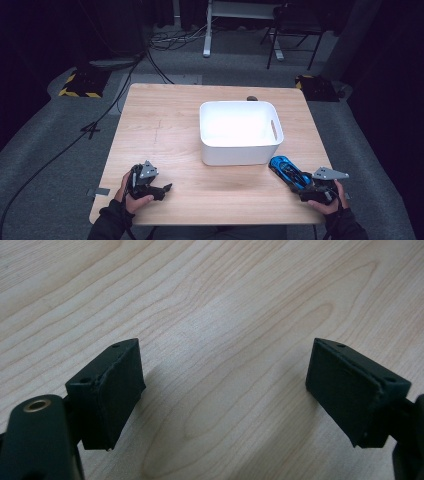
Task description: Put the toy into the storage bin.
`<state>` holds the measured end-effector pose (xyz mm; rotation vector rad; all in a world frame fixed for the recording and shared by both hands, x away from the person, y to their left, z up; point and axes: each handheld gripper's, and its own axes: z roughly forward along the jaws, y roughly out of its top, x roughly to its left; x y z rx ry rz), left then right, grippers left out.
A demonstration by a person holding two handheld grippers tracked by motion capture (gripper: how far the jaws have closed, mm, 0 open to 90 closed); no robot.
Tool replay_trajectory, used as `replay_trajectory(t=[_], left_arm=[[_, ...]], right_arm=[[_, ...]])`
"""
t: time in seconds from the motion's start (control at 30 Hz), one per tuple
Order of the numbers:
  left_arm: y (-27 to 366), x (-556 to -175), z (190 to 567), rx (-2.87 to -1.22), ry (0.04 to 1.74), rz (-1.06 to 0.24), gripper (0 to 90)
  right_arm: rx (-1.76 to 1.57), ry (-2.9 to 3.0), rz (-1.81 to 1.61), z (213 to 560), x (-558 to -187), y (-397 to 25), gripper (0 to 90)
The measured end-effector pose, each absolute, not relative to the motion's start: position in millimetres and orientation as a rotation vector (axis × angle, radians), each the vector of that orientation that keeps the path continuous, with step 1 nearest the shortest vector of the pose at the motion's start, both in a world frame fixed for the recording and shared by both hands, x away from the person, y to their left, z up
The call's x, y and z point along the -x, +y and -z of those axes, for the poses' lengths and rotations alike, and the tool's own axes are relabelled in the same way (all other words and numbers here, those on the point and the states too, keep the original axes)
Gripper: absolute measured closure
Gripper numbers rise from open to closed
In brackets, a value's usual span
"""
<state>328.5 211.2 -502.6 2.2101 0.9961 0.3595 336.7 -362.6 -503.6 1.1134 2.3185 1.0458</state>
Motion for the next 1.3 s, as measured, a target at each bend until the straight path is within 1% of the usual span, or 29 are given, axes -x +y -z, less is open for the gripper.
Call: replay_trajectory(t=[0.13, 0.17, 0.2, 0.23, 0.3, 0.4, 0.47, 0.5, 0.63, 0.67, 1.0, 1.3], left_arm=[[211.1, -329.2, 502.9, -2.215, 0.984, -0.349, 15.8], [210.9, -329.3, 503.0, -2.212, 0.985, -0.351, 15.8], [210.9, -329.2, 502.9, -2.215, 0.982, -0.348, 15.9], [210.9, -329.2, 502.8, -2.215, 0.98, -0.355, 15.9], [211.1, -329.2, 502.4, -2.219, 0.972, -0.376, 15.9], [209.9, -328.6, 502.8, -2.211, 0.979, -0.358, 15.9], [210.1, -328.3, 502.3, -2.218, 0.971, -0.381, 15.9], [209.4, -327.7, 502.7, -2.215, 0.973, -0.372, 15.9], [207.7, -325.0, 501.9, -2.225, 0.94, -0.417, 17.1], [207.0, -324.9, 502.3, -2.226, 0.931, -0.407, 17.1], [206.3, -325.4, 502.5, -2.228, 0.924, -0.396, 17.2], [206.8, -326.4, 502.5, -2.228, 0.922, -0.384, 17.2]], right_arm=[[-1.097, 2.334, -1.046, 503.8, -337.3, -363.3, 19.6], [-1.097, 2.334, -1.046, 503.8, -337.2, -363.3, 19.9], [-1.105, 2.336, -1.043, 503.2, -337.1, -363.7, 22.8], [-1.103, 2.331, -1.044, 503.0, -337.1, -365.0, 23.6], [-1.106, 2.329, -1.049, 503.0, -336.9, -364.6, 24.0], [-1.104, 2.328, -1.051, 502.8, -336.6, -364.5, 24.3], [-1.107, 2.326, -1.053, 502.7, -336.4, -364.6, 24.4], [-1.101, 2.325, -1.055, 502.5, -336.1, -365.3, 24.4], [-1.101, 2.288, -1.105, 499.6, -333.6, -366.2, 24.5], [-1.086, 2.279, -1.113, 498.3, -333.3, -366.7, 24.6], [-1.048, 2.123, -1.266, 464.2, -326.6, -368.3, 24.6], [-0.991, 2.068, -1.315, 433.5, -333.4, -362.1, 24.5]])
